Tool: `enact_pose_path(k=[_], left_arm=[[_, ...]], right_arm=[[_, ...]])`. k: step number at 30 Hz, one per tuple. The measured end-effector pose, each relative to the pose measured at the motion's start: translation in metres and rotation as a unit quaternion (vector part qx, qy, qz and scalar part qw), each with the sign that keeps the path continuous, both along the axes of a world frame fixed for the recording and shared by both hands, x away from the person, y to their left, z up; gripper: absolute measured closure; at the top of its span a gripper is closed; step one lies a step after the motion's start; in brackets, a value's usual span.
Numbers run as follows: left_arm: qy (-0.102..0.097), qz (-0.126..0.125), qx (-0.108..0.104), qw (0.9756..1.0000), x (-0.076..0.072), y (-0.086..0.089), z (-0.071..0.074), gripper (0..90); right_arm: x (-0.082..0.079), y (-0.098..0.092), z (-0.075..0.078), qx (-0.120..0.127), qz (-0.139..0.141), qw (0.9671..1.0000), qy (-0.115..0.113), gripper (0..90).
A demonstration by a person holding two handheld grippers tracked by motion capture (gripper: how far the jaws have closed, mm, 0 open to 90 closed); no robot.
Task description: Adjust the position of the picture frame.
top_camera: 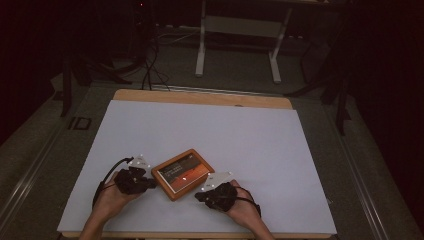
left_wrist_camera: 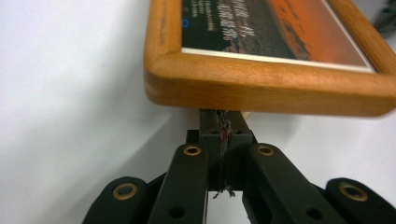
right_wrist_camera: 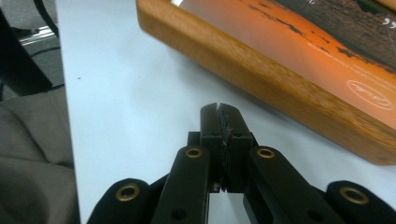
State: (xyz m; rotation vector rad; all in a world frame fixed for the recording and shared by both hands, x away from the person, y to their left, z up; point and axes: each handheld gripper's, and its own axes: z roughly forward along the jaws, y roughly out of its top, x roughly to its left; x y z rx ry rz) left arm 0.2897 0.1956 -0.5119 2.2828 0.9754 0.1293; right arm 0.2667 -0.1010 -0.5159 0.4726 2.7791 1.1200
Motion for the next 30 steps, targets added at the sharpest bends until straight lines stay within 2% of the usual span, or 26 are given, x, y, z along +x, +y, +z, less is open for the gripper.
enact_pose_path(k=[7, 9, 12, 15, 17, 20, 23, 30], left_arm=[[0.005, 0.039, 0.002, 0.9992, 0.04, 0.001, 0.001, 89.7], [0.005, 0.042, 0.002, 0.9991, 0.045, 0.0, 0.001, 89.7], [-0.004, 0.055, 0.003, 0.9985, 0.059, -0.004, 0.001, 89.7], [-0.01, 0.068, -0.01, 0.9976, 0.069, -0.006, -0.002, 89.7], [-0.008, 0.069, -0.021, 0.9974, 0.075, -0.007, -0.006, 89.7], [-0.004, 0.07, -0.033, 0.997, 0.076, -0.006, -0.009, 89.7], [-0.014, 0.08, -0.044, 0.9958, 0.071, -0.002, -0.007, 89.6], [-0.045, 0.106, -0.069, 0.9909, 0.045, 0.008, -0.002, 89.2]], right_arm=[[0.007, -0.009, 0.003, -0.005, -0.025, 0.9996, -0.011, 88.5], [0.01, -0.011, 0.004, -0.005, -0.032, 0.9994, -0.013, 88.6], [0.018, -0.02, 0.007, 0.003, -0.051, 0.9985, -0.018, 88.5], [0.023, -0.026, 0.01, 0.005, -0.063, 0.9977, -0.022, 88.5], [0.027, -0.031, 0.012, 0.009, -0.073, 0.997, -0.022, 88.5], [0.032, -0.037, 0.012, 0.008, -0.084, 0.996, -0.029, 88.5], [0.038, -0.043, 0.008, 0.005, -0.096, 0.995, -0.027, 88.5], [0.053, -0.047, 0.008, 0.026, -0.114, 0.9929, -0.021, 89.4]])
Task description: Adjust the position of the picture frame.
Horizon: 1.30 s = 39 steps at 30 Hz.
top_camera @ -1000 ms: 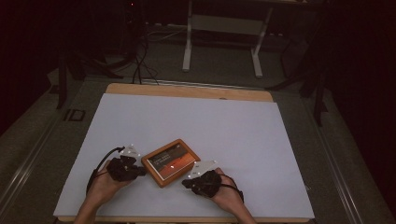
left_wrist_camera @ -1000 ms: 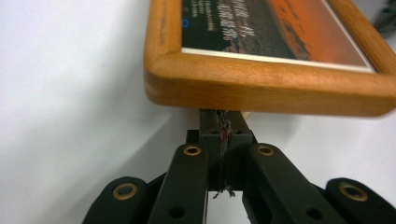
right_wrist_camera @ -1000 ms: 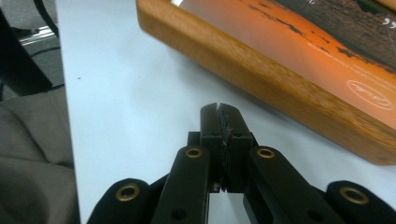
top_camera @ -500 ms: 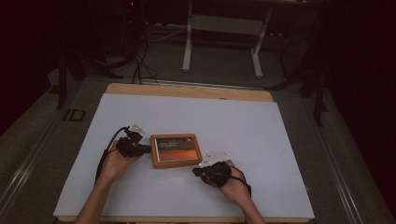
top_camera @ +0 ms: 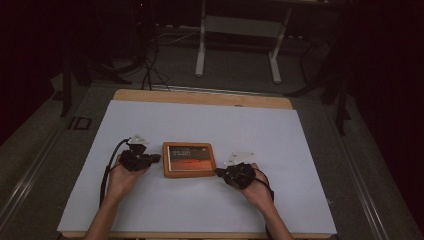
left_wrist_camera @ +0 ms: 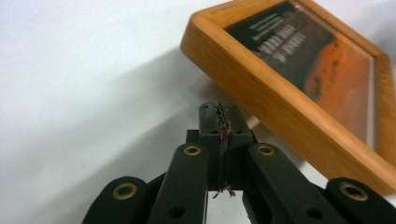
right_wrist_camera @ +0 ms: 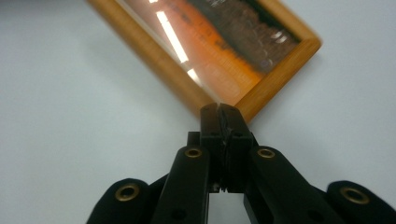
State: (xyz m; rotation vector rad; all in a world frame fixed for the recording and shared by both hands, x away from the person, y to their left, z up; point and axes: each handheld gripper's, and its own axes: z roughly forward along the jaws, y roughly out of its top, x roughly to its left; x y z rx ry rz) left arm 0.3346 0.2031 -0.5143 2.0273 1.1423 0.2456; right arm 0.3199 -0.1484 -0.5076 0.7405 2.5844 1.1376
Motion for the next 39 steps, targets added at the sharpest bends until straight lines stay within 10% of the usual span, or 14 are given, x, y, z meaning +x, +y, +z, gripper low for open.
enact_pose_path(k=[21, 39], left_arm=[[-0.035, -0.067, -0.018, 0.997, -0.08, -0.017, 0.004, 89.6], [-0.042, -0.098, 0.024, 0.994, -0.062, -0.05, -0.003, 89.8]], right_arm=[[0.095, 0.033, 0.01, 0.037, -0.059, 0.9976, 0.005, 90.0], [0.129, 0.066, -0.007, 0.012, -0.065, 0.996, 0.06, 90.0]])
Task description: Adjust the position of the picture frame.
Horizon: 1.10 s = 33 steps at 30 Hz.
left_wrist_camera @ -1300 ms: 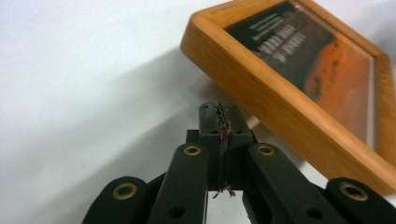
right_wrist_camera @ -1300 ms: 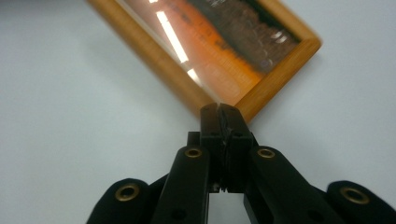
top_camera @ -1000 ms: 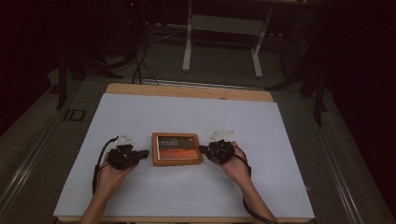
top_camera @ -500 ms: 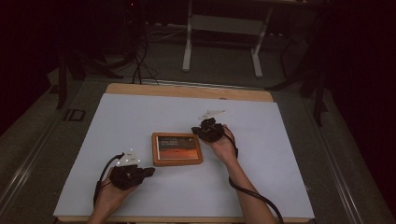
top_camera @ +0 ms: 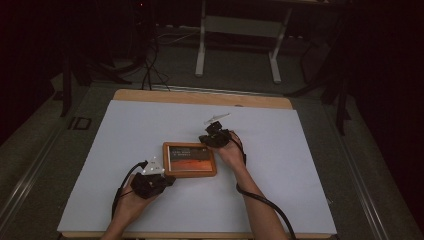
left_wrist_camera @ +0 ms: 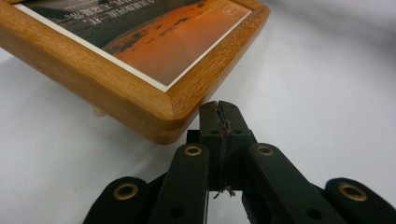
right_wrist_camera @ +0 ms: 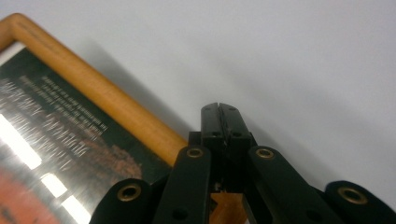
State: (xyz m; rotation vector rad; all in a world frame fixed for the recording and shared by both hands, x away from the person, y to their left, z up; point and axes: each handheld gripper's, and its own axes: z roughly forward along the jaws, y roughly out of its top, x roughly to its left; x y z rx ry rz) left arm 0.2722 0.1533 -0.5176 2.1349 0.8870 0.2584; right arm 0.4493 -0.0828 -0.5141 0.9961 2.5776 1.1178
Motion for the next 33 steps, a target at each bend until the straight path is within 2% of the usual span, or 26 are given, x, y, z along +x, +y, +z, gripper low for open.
enact_pose_path(k=[4, 6, 8, 9, 11, 15, 19, 21, 24, 28, 30, 33], left_arm=[[-0.001, -0.001, 0.003, 1.0, 0.001, 0.001, 0.001, 89.8], [-0.002, 0.001, 0.002, 1.0, 0.002, 0.001, 0.002, 89.8], [0.0, 0.0, 0.004, 1.0, 0.002, 0.0, 0.001, 89.8], [0.001, 0.0, 0.007, 1.0, 0.002, -0.001, 0.0, 89.8], [0.002, 0.001, 0.014, 0.9999, 0.002, -0.003, -0.001, 89.8], [0.007, 0.0, 0.005, 1.0, 0.003, -0.001, -0.002, 89.7], [0.008, 0.001, 0.002, 1.0, 0.003, -0.001, -0.003, 89.7], [0.01, -0.002, 0.002, 0.9999, 0.003, -0.001, -0.003, 89.8], [0.012, -0.004, 0.006, 0.9999, 0.003, -0.001, -0.002, 89.8], [0.016, 0.002, 0.009, 0.9998, 0.004, 0.001, -0.001, 89.8], [0.018, 0.007, 0.009, 0.9998, 0.004, 0.002, -0.001, 89.8], [0.022, 0.027, 0.014, 0.9993, 0.007, 0.008, -0.001, 89.8]], right_arm=[[-0.007, -0.005, 0.009, -0.008, 0.027, 0.9996, -0.002, 90.0], [-0.013, -0.004, 0.012, -0.029, 0.048, 0.9984, -0.009, 90.0], [-0.016, -0.001, 0.013, -0.05, 0.055, 0.997, -0.021, 90.0], [-0.016, 0.0, 0.014, -0.054, 0.049, 0.997, -0.026, 89.9], [-0.01, 0.001, 0.013, -0.046, 0.036, 0.9979, -0.028, 90.0], [0.003, 0.004, 0.002, -0.047, 0.016, 0.9987, -0.007, 89.9], [0.007, 0.001, -0.002, -0.034, 0.018, 0.9992, 0.008, 90.0], [0.005, -0.001, -0.001, -0.043, 0.028, 0.9986, 0.013, 90.0], [-0.005, -0.004, 0.001, -0.066, 0.043, 0.9969, 0.005, 90.0], [-0.025, -0.013, 0.0, -0.083, 0.058, 0.9948, -0.01, 90.0], [-0.034, -0.021, -0.001, -0.083, 0.059, 0.9947, -0.01, 90.0], [-0.043, -0.031, -0.004, -0.074, 0.065, 0.9952, -0.002, 90.0]])
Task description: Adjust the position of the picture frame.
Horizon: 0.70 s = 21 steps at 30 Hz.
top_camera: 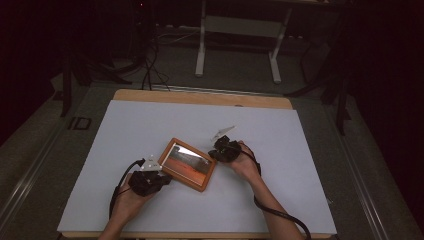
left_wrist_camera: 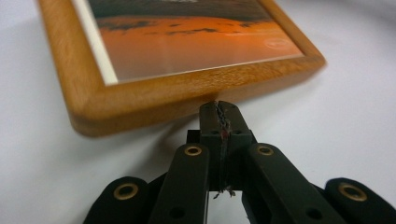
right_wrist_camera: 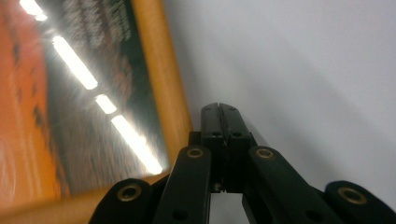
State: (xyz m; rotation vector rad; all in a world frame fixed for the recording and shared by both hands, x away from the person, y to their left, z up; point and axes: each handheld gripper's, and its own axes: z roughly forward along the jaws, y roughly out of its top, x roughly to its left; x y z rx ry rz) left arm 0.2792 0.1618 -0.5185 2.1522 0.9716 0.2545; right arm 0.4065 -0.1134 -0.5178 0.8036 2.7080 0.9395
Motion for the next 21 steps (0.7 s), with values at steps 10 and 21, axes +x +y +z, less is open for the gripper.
enact_pose_path(k=[10, 21], left_arm=[[0.009, 0.07, 0.012, 0.9974, 0.017, 0.01, 0.002, 89.7], [0.021, 0.045, 0.025, 0.9984, 0.046, -0.022, -0.012, 89.8]], right_arm=[[-0.041, -0.006, -0.002, 0.001, 0.018, 0.9998, -0.01, 90.0], [-0.082, -0.023, -0.011, 0.007, 0.006, 0.9997, -0.02, 90.0]])
